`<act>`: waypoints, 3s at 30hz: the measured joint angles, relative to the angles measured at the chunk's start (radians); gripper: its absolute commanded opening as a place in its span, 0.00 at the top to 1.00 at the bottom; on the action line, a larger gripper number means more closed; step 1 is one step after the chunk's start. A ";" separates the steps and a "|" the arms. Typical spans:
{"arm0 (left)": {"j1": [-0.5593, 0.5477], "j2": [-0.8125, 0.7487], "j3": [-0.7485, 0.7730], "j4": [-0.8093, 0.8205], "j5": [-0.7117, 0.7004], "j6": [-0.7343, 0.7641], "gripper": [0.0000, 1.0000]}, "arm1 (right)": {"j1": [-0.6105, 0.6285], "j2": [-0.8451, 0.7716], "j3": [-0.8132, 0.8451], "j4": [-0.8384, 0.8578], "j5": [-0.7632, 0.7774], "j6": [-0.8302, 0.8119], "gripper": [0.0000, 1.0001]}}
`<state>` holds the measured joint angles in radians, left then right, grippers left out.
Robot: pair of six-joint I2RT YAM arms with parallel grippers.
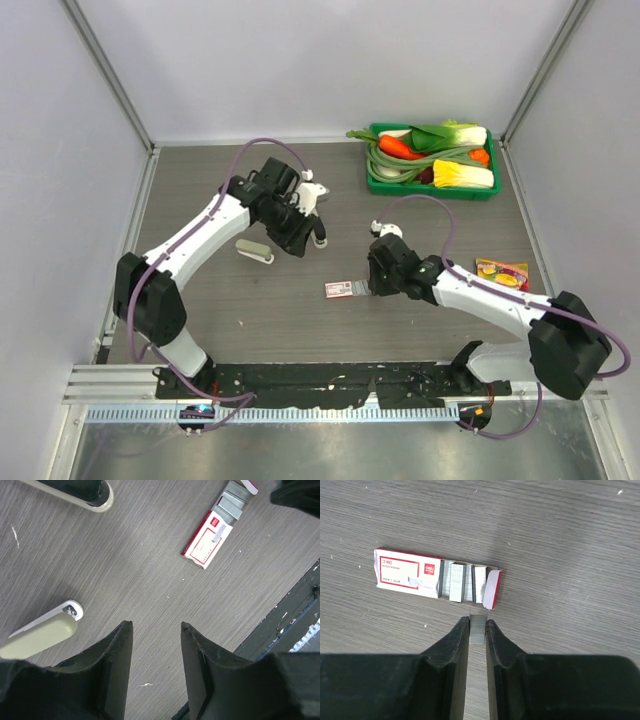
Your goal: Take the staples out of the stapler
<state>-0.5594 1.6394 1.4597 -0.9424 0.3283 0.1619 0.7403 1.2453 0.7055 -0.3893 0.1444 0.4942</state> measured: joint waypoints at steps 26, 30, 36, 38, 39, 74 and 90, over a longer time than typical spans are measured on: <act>-0.040 0.028 -0.077 0.025 0.035 -0.001 0.51 | 0.089 0.263 0.152 0.003 0.128 -0.018 0.99; -0.041 0.028 -0.077 0.029 0.039 -0.001 0.51 | 0.090 0.273 0.153 0.003 0.134 -0.023 0.99; -0.041 0.028 -0.079 0.034 0.041 -0.001 0.51 | 0.095 0.287 0.153 0.004 0.142 -0.026 0.99; -0.041 0.028 -0.080 0.034 0.042 -0.001 0.51 | 0.096 0.293 0.153 0.003 0.142 -0.026 0.99; -0.041 0.028 -0.081 0.034 0.043 -0.001 0.51 | 0.096 0.296 0.153 0.003 0.142 -0.026 0.99; -0.041 0.027 -0.098 0.038 0.055 -0.001 0.51 | 0.097 0.314 0.143 0.029 0.151 -0.042 0.87; -0.041 0.026 -0.098 0.038 0.058 -0.001 0.51 | 0.097 0.313 0.143 0.033 0.150 -0.045 0.64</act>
<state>-0.6003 1.6653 1.3621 -0.9043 0.3859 0.1608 0.8368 1.5581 0.8482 -0.3565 0.2947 0.4492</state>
